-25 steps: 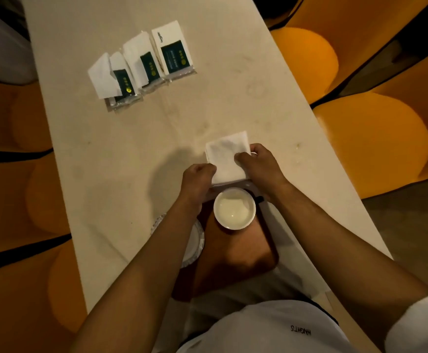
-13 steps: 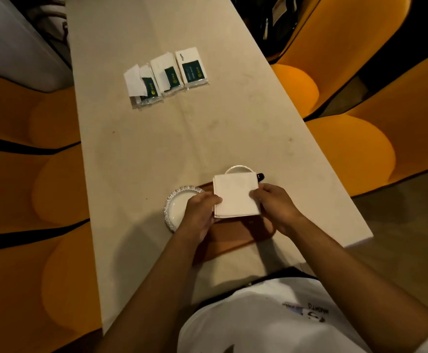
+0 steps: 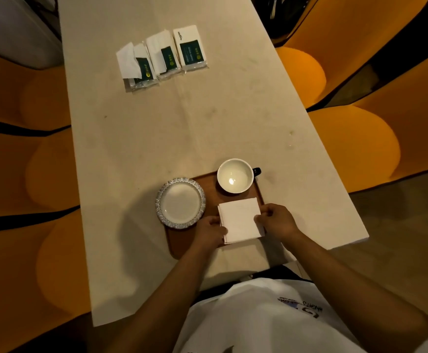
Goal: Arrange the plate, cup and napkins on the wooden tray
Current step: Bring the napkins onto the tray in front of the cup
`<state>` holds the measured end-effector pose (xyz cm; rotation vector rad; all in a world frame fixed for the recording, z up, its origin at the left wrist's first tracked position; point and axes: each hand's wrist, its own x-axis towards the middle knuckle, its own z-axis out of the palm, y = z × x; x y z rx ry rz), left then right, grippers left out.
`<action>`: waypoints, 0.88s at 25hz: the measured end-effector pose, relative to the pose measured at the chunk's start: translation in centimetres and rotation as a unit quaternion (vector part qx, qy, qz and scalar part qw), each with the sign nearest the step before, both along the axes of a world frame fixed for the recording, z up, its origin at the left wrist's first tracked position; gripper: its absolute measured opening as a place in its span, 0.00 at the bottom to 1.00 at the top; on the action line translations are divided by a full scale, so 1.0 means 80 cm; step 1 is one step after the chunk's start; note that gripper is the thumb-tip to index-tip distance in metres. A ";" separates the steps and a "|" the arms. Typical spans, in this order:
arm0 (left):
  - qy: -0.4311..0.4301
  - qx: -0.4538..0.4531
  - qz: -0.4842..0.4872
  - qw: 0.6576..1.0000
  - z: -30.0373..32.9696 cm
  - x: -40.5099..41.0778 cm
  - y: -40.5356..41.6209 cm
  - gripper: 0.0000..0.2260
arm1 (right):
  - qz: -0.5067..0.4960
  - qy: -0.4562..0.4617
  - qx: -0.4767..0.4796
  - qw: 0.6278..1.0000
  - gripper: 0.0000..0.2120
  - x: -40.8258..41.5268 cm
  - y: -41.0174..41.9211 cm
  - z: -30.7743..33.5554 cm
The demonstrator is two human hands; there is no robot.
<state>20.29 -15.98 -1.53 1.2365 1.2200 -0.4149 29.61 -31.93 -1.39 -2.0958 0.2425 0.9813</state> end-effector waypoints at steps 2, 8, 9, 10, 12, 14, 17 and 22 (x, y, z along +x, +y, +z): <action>0.005 0.007 -0.004 1.000 -0.012 0.009 -0.005 0.18 | 0.016 -0.012 -0.018 1.000 0.09 0.008 -0.004 -0.007; 0.028 0.063 -0.039 0.997 -0.021 0.034 -0.019 0.18 | 0.116 -0.053 -0.045 0.991 0.17 0.033 -0.010 -0.013; 0.030 0.070 -0.043 0.996 -0.021 0.036 -0.019 0.17 | 0.128 -0.062 -0.051 0.988 0.16 0.033 -0.008 -0.014; 0.032 0.077 -0.050 0.995 -0.024 0.038 -0.019 0.17 | 0.142 -0.073 -0.060 0.985 0.15 0.034 -0.006 -0.014; 0.034 0.097 -0.067 0.992 -0.027 0.036 -0.018 0.16 | 0.169 -0.096 -0.080 0.978 0.13 0.034 -0.002 -0.014; 0.029 0.130 -0.097 0.986 -0.027 0.032 -0.018 0.14 | 0.185 -0.113 -0.093 0.972 0.11 0.033 0.002 -0.012; 0.016 0.184 -0.163 0.969 -0.030 0.024 -0.018 0.13 | 0.202 -0.135 -0.102 0.965 0.09 0.032 0.002 -0.012; -0.011 0.298 -0.267 0.916 -0.028 0.011 -0.026 0.23 | 0.244 -0.146 -0.092 0.954 0.17 0.035 -0.006 -0.012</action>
